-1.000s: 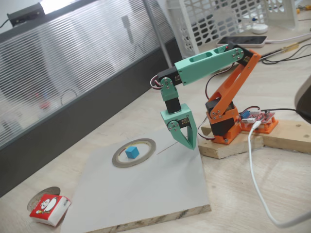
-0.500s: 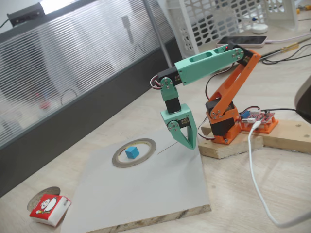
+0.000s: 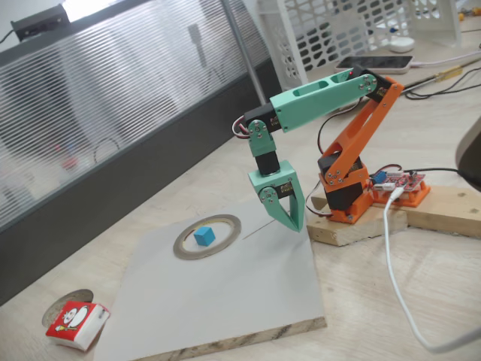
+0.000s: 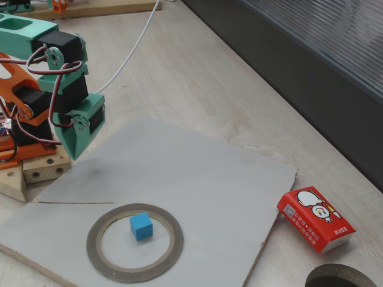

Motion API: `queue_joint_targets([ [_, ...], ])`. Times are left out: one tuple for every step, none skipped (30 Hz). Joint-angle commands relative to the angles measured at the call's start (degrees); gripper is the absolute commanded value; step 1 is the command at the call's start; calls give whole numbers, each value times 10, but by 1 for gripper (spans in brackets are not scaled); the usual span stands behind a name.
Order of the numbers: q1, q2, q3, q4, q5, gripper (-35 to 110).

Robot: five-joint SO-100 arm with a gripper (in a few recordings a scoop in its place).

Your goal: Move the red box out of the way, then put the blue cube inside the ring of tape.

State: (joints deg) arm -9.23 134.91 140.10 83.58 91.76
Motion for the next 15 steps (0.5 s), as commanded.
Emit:
queue_joint_targets([
  [-6, 46, 0, 6, 4, 0],
  [-6, 46, 0, 7, 4, 0],
  [-6, 46, 0, 7, 4, 0],
  [-6, 45, 1, 7, 4, 0],
  [-5, 45, 3, 7, 4, 0],
  [-5, 45, 10, 7, 4, 0],
  [-5, 45, 18, 7, 4, 0],
  [-5, 46, 30, 7, 4, 0],
  [-5, 46, 40, 7, 4, 0],
  [-5, 46, 47, 7, 4, 0],
  [-5, 46, 51, 7, 4, 0],
  [-5, 46, 53, 8, 4, 0],
  [-5, 46, 53, 8, 4, 0],
  [-5, 46, 53, 8, 4, 0],
  [-5, 46, 53, 8, 4, 0],
])
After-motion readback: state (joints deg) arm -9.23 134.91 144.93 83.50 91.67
